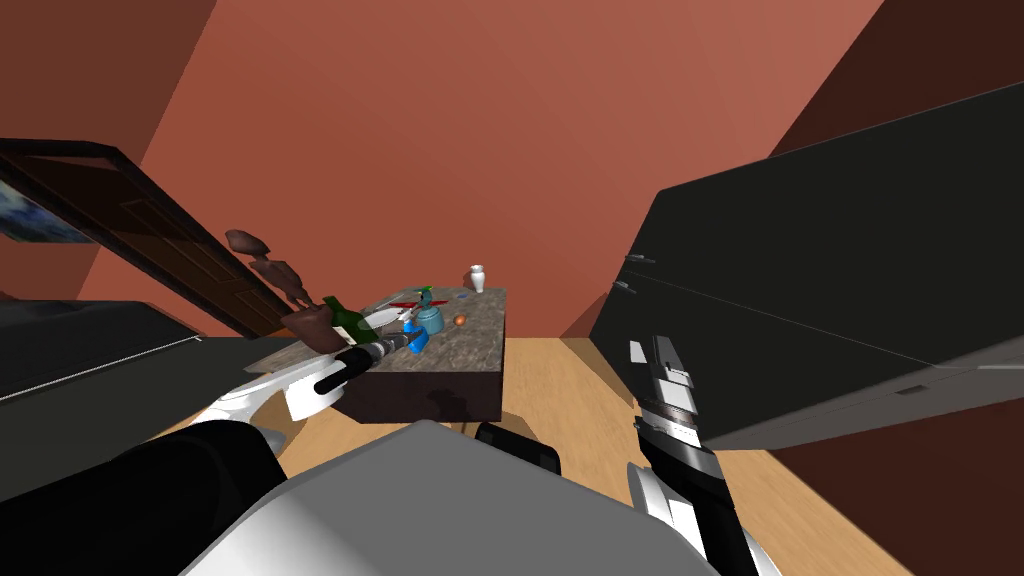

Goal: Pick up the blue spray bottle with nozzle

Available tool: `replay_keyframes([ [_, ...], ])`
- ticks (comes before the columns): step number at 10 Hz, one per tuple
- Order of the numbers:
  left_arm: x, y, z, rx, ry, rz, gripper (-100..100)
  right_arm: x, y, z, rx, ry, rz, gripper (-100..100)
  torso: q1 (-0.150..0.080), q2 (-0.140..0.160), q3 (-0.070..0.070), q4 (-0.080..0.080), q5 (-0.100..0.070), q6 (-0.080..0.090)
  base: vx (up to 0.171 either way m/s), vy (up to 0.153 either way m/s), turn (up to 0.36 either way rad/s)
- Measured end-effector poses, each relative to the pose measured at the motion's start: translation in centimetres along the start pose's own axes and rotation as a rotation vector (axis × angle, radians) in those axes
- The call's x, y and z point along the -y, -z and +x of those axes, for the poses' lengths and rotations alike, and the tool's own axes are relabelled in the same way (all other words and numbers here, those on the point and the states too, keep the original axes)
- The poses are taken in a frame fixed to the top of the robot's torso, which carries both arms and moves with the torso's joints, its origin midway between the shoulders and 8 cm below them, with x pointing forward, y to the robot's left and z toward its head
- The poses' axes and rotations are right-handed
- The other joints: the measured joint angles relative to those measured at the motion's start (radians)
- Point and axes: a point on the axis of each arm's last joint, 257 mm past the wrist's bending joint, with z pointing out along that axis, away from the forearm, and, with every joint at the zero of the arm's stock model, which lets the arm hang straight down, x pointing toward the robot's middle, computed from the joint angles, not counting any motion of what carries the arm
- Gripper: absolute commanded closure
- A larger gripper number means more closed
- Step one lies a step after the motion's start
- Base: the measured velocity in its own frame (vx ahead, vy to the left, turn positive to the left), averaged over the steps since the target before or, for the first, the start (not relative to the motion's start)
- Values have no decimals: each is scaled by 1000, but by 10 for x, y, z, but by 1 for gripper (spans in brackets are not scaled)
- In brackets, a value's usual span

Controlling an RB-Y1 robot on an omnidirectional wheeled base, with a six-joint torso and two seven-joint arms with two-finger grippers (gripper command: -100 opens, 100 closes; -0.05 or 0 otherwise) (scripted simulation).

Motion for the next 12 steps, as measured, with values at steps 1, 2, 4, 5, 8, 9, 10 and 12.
replay_keyframes([
  [1,1,-5,6,-8,8,6,-100,0,0,0,0,0,0,0,2,4,2,1,1,1,-124,13,-91],
  [2,1,-13,11,-15,19,8,-100,0,0,0,0,0,0,0,2,7,4,1,1,0,-74,-15,1],
  [4,-9,-24,8,-2,27,-12,-100,0,0,0,0,0,0,0,0,3,2,1,0,0,-59,-10,-69],
  [5,-6,-30,15,-11,34,-6,-100,0,0,0,0,0,0,0,0,5,3,1,0,1,-113,4,-85],
  [8,-18,-46,9,-1,50,-26,-100,0,0,0,0,0,0,0,1,2,2,1,0,0,-56,-2,-39],
  [9,-17,-51,18,-12,55,-21,-100,0,0,0,0,0,0,0,0,5,3,1,0,1,-105,6,-90],
  [10,-16,-58,25,-23,60,-17,-100,0,0,0,0,0,0,0,1,6,3,1,0,0,-60,8,6],
  [12,-26,-66,15,-10,66,-41,-100,0,0,0,0,0,0,0,1,2,2,1,0,0,-11,0,7],
])
